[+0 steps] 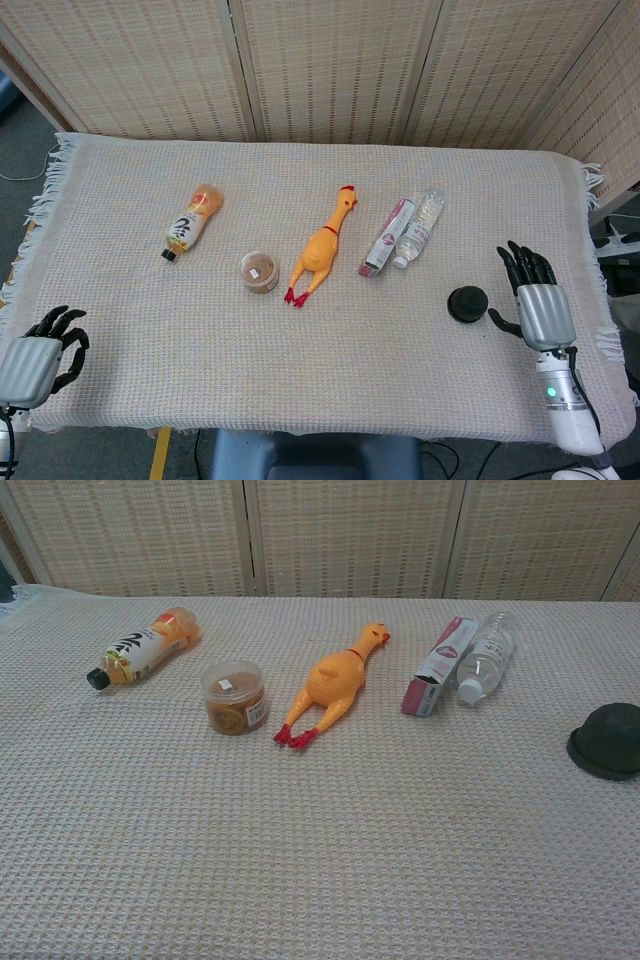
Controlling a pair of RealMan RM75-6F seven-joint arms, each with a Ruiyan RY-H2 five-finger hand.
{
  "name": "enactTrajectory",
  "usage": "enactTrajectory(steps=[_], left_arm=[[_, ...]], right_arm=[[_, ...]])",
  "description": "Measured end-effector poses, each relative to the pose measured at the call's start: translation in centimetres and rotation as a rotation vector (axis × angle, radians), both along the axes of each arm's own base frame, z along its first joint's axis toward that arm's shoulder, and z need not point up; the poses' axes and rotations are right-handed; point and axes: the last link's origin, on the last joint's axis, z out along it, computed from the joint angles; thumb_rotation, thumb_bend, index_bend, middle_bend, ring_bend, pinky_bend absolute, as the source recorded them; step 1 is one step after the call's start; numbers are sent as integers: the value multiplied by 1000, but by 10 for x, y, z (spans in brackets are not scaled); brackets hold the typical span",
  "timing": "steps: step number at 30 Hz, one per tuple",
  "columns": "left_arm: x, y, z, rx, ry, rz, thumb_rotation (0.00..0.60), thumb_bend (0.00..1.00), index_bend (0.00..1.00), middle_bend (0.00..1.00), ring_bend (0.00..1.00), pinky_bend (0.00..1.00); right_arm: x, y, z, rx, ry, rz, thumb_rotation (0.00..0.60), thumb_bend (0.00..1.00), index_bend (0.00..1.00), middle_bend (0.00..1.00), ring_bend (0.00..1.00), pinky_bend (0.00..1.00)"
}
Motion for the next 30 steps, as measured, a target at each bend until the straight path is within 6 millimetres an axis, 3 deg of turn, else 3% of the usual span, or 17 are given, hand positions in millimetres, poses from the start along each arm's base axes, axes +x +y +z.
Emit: enactTrajectory(steps=[11, 17, 25, 30], left_arm=[[0, 0, 0, 5, 1, -7, 600, 533, 584, 233, 148, 417], [-3, 3, -1, 0, 4, 3, 600, 532, 585, 233, 148, 417], [0, 0, 1, 8, -3, -10, 600, 532, 587, 233, 148, 417], [0, 0, 3, 12, -5, -8, 600, 533, 586, 233, 148, 417]], right_arm=[[-1, -5, -2, 68, -14, -26, 600, 157, 0, 0, 0, 87], [-3, -12, -11, 198, -26, -57, 600, 154, 0, 0, 0, 87], [-9, -35, -36, 427, -29, -175, 600, 152, 0, 0, 0, 87], [-15, -50, -44, 460, 6, -242, 600, 151, 0, 0, 0, 88]])
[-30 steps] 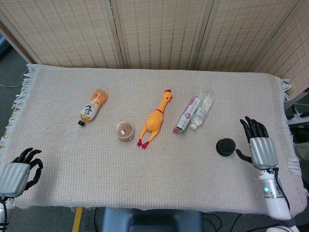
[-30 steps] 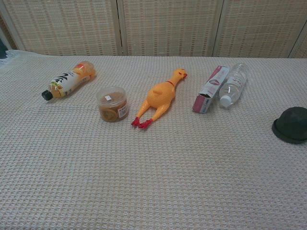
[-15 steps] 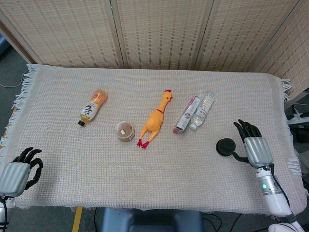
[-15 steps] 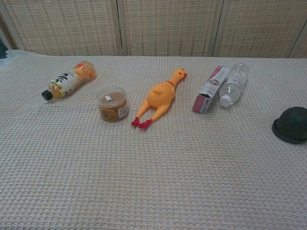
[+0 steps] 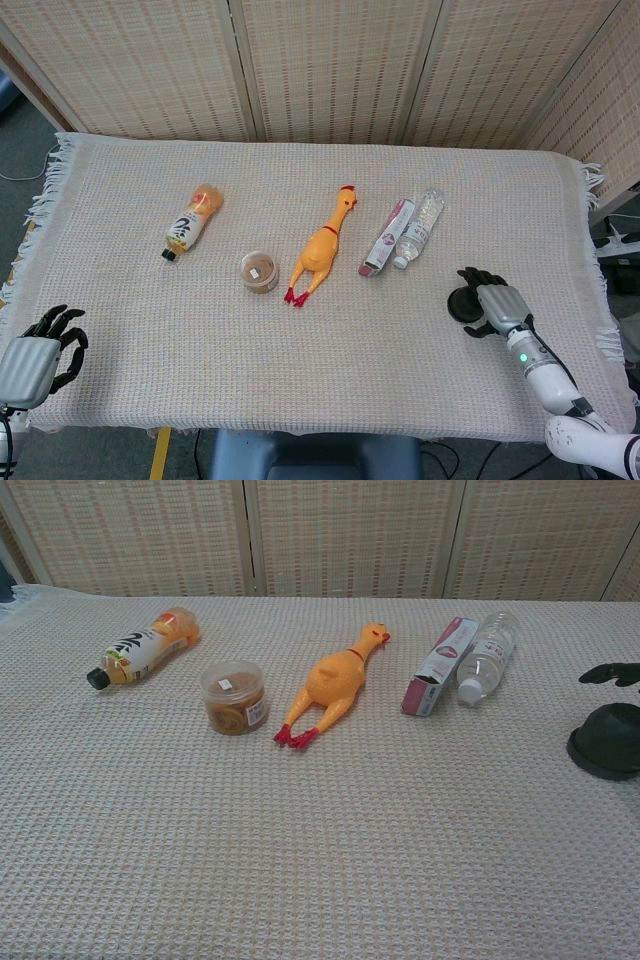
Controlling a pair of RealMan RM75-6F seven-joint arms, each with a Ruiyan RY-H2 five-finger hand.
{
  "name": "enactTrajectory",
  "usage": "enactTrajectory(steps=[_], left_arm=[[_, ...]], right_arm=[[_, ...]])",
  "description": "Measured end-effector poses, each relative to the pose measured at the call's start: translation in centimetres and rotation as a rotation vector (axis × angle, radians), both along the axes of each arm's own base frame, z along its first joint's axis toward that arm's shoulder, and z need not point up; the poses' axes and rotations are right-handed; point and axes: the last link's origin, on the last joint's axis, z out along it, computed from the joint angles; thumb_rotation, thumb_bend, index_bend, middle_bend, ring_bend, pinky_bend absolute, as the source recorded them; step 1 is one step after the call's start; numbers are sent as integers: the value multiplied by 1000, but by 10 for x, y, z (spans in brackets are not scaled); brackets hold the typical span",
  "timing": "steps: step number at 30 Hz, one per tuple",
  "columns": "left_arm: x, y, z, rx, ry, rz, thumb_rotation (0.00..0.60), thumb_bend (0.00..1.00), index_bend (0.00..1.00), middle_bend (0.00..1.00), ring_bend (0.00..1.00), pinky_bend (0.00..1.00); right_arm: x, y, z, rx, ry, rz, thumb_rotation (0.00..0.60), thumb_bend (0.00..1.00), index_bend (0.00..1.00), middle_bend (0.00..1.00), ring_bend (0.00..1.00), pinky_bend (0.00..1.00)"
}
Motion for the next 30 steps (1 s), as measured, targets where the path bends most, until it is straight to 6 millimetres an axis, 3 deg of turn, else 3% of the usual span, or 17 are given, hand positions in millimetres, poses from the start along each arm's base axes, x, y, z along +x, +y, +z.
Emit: enactTrajectory(steps=[16, 24, 30], left_arm=[[-1, 0, 1, 1, -4, 4, 600, 532, 587, 232, 148, 417], [-1, 0, 2, 3, -8, 2, 600, 533, 587, 232, 148, 417], [0, 0, 2, 2, -7, 2, 600, 532, 589, 233, 148, 417]], right_arm=[[-8, -29, -29, 23, 78, -64, 600, 151, 0, 0, 0, 150], [-11, -27, -37, 39, 96, -62, 600, 151, 10, 18, 7, 261], [-12, -27, -37, 32, 105, -58, 600, 151, 97, 64, 50, 293]])
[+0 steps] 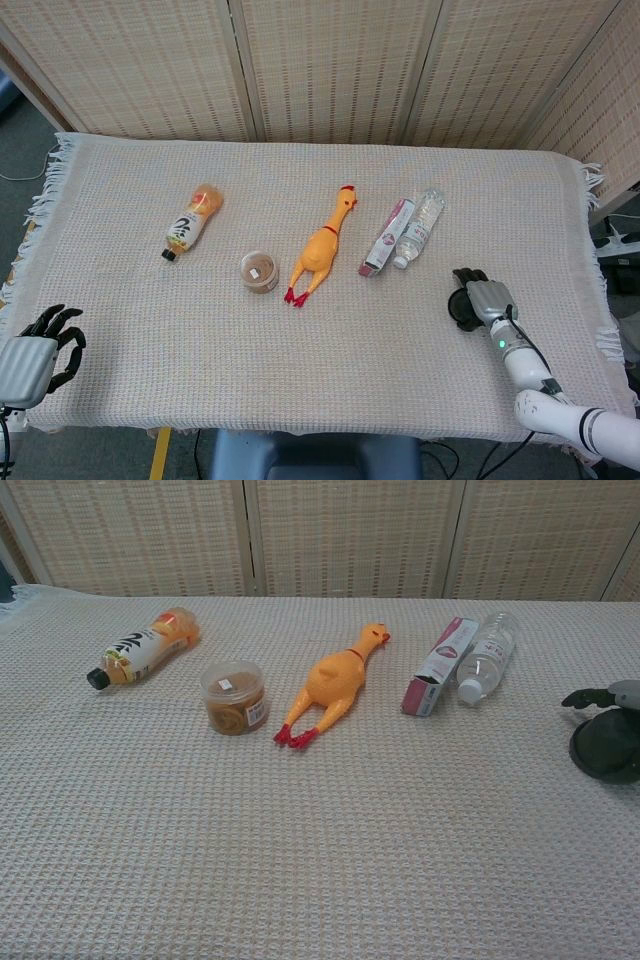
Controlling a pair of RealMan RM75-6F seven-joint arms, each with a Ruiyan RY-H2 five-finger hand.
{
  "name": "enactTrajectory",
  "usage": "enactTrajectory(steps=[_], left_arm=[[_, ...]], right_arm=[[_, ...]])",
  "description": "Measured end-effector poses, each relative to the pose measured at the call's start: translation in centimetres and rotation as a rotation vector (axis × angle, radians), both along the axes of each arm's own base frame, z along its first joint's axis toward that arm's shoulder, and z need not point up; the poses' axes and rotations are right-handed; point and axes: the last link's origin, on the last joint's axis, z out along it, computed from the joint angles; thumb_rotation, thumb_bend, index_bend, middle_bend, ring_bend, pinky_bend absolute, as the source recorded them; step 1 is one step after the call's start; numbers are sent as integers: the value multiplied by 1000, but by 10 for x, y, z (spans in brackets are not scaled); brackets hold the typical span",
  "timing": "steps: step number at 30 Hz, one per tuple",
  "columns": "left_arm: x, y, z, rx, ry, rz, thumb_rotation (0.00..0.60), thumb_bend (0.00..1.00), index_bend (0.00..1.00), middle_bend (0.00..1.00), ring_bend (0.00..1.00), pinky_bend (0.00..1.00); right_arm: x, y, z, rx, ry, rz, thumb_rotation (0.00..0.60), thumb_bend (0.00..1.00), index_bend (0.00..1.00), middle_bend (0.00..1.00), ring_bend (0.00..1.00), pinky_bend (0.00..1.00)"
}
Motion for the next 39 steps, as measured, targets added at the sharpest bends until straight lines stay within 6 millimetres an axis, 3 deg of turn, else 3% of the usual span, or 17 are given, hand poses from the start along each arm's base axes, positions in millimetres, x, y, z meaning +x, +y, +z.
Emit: enactTrajectory(steps=[6, 10, 16, 22, 29, 39], left_arm=[[0, 0, 0, -1, 0, 1, 600, 531, 588, 232, 148, 417], [0, 0, -1, -2, 1, -1, 600, 532, 587, 233, 148, 417], [0, 0, -1, -2, 3, 0, 600, 532, 588, 233, 148, 417], [0, 0, -1, -3, 3, 0, 600, 531, 587, 232, 148, 417], [0, 0, -2, -7, 4, 0, 600, 532, 587, 233, 148, 417], [1, 0, -3, -7, 3, -1, 600, 532, 587, 233, 148, 418]], right_arm=[[-1, 1, 1, -25, 5, 9, 600, 152, 197, 198, 187, 447], [-2, 2, 2, -47, 18, 15, 600, 163, 403, 338, 367, 619], [-5, 4, 4, -73, 52, 25, 600, 316, 608, 475, 537, 779], [-9, 4, 8, -111, 81, 29, 600, 390, 683, 535, 593, 831], [-5, 3, 11, -160, 47, 52, 600, 398, 709, 547, 607, 841], [29, 3, 24, -375, -288, 311, 600, 398, 713, 549, 608, 842]])
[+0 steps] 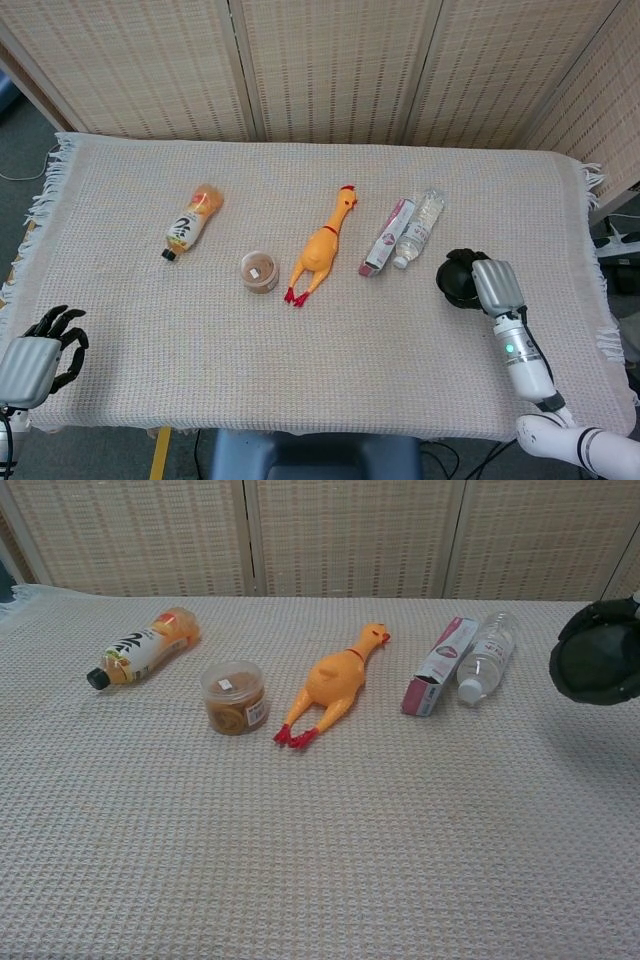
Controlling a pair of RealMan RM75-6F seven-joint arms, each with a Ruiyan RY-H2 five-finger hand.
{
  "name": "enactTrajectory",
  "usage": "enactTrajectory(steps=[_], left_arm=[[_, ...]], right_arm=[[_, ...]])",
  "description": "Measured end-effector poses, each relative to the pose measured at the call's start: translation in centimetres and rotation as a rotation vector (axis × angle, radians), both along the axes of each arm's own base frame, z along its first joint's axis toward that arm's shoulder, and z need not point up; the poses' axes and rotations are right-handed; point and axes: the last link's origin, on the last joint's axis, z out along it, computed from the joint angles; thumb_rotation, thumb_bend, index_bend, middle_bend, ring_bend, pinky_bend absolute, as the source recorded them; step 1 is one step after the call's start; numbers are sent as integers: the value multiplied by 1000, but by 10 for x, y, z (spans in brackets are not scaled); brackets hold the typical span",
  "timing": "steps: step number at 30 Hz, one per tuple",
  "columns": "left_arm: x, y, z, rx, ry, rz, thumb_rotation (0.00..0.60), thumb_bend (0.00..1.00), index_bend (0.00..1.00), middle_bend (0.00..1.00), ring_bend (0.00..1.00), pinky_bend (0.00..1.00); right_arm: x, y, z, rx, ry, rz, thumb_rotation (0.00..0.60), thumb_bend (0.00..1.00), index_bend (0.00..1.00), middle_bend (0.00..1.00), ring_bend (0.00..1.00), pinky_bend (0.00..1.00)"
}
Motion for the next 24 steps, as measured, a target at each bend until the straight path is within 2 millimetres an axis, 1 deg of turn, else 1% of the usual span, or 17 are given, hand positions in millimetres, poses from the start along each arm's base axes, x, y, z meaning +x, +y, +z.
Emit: enactTrajectory(steps=[3, 5, 9, 12, 15, 20, 22, 24], left_arm=[[0, 0, 0, -1, 1, 0, 600, 532, 587, 233, 148, 418], [0, 0, 0, -1, 1, 0, 600, 532, 587, 233, 148, 418], [0, 0, 0, -2, 3, 1, 600, 532, 588, 233, 148, 418], [-1, 0, 0, 2, 7, 6, 600, 532, 588, 233, 148, 418], [-1, 0, 2, 7, 6, 11, 600, 532, 590, 233, 148, 418], [-1, 1, 2, 6, 6, 15, 600, 532, 589, 233, 148, 418], [-1, 1, 1, 3, 8, 15, 600, 532, 589, 233, 148, 417], [-1, 1, 1, 1, 7, 16, 600, 532, 589, 233, 148, 418]], right_arm=[[10, 5, 8, -70, -98, 132, 600, 398, 719, 552, 611, 844], [10, 10, 11, -101, -128, 185, 600, 398, 725, 556, 614, 848], [4, 13, 11, -105, -116, 182, 600, 399, 741, 572, 638, 870], [-4, 12, 12, -95, -28, 120, 600, 400, 757, 584, 649, 882], [-13, 10, 13, -93, 102, 29, 600, 402, 773, 598, 661, 895], [-26, 9, 17, -63, 353, -160, 600, 406, 773, 598, 661, 895], [-30, 10, 16, -26, 420, -241, 600, 406, 773, 598, 661, 895], [-32, 13, 14, 10, 447, -297, 600, 406, 773, 598, 661, 896]])
